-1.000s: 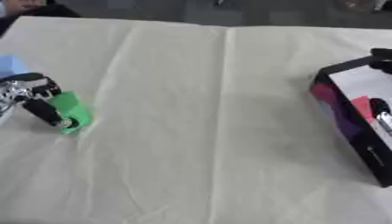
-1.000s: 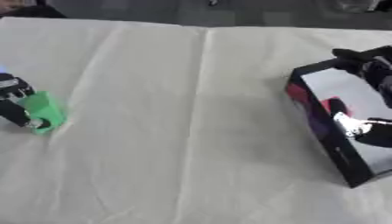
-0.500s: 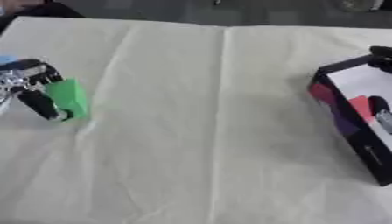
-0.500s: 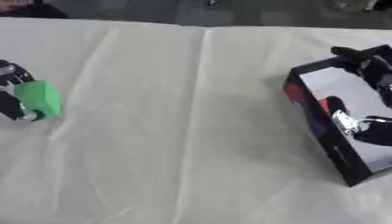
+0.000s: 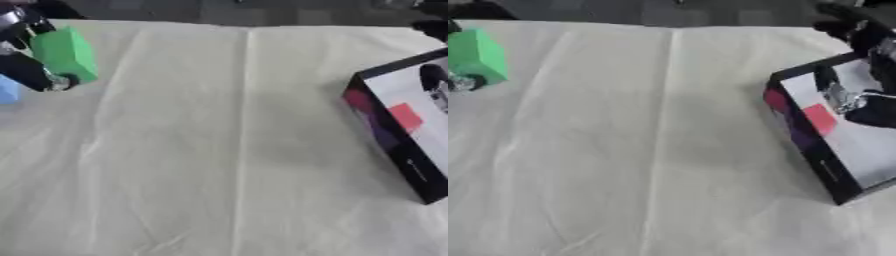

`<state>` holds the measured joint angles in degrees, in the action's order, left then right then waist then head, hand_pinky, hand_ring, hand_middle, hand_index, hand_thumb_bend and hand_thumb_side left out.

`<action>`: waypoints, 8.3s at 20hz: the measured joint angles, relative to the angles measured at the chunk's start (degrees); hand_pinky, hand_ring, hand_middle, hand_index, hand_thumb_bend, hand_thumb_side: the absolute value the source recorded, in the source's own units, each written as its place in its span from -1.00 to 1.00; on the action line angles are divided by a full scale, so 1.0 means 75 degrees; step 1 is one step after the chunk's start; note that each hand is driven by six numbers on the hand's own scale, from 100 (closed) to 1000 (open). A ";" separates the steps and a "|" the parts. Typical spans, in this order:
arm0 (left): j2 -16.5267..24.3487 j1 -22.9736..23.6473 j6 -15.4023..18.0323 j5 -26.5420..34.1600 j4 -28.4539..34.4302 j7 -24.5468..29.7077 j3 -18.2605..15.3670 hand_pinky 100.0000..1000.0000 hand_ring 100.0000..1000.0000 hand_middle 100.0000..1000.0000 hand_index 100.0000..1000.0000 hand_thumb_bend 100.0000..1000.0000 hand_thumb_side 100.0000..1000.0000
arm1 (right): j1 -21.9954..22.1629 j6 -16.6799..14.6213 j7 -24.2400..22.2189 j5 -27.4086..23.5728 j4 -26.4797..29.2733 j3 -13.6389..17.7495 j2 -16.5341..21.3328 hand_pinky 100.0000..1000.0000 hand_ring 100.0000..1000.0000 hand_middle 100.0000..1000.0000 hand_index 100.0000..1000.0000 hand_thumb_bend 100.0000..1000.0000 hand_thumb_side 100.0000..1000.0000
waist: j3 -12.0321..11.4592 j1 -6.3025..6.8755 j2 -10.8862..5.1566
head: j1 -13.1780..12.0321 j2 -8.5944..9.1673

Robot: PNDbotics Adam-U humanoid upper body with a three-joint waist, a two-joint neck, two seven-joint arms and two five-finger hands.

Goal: Pick up the objects with one hand, pass them to the other hand, and then place them into the box on the other side of the table.

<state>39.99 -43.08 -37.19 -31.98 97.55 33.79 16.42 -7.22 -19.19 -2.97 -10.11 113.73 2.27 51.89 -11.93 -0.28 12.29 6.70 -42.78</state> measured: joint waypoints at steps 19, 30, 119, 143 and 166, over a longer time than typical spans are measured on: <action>-0.2778 0.0430 0.0160 -0.0509 0.1055 -0.1205 0.0089 0.52 0.14 0.00 -0.13 -1.00 -0.85 | -0.3289 -0.0182 -0.1875 -0.0550 0.0003 -0.2083 -0.0150 1.00 1.00 1.00 1.00 -1.00 -0.76 | -0.0210 -0.0166 -0.0055 | 0.0552 -0.0131; -0.3735 0.0528 0.1344 -0.0472 0.0313 -0.2423 0.0259 0.55 0.16 -0.01 -0.14 -1.00 -0.81 | -0.4978 -0.0037 -0.3119 0.0572 -0.0407 -0.3412 -0.1445 1.00 1.00 1.00 1.00 -1.00 -0.77 | -0.0181 -0.0235 -0.0067 | 0.0906 -0.0136; -0.4263 0.1036 0.3853 -0.0122 0.0002 -0.5957 0.1706 0.52 0.09 -0.16 -0.17 -1.00 -1.00 | -0.4620 0.0293 -0.3523 0.1850 -0.1130 -0.3146 -0.1896 1.00 1.00 1.00 1.00 -1.00 -0.88 | -0.0549 -0.0259 0.0130 | 0.1793 -0.0049; -0.4271 0.1005 0.3940 -0.0047 0.0098 -0.5945 0.1796 0.52 0.08 -0.18 -0.17 -1.00 -1.00 | -0.4616 0.0171 -0.3735 0.1924 -0.1178 -0.3194 -0.1902 1.00 1.00 1.00 1.00 -1.00 -0.84 | -0.0625 -0.0259 0.0184 | 0.1883 -0.0029; -0.4274 0.0958 0.4057 -0.0077 0.0177 -0.5826 0.1892 0.52 0.08 -0.18 -0.17 -1.00 -1.00 | -0.4616 0.0193 -0.3726 0.2017 -0.1225 -0.3238 -0.1906 1.00 1.00 1.00 1.00 -1.00 -0.82 | -0.0650 -0.0259 0.0259 | 0.1940 0.0020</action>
<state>7.94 -35.89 -6.76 -32.55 98.87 -9.90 30.61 -41.84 -17.74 -30.92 5.02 104.54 -22.01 37.60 -16.80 -2.22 14.23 21.24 -42.62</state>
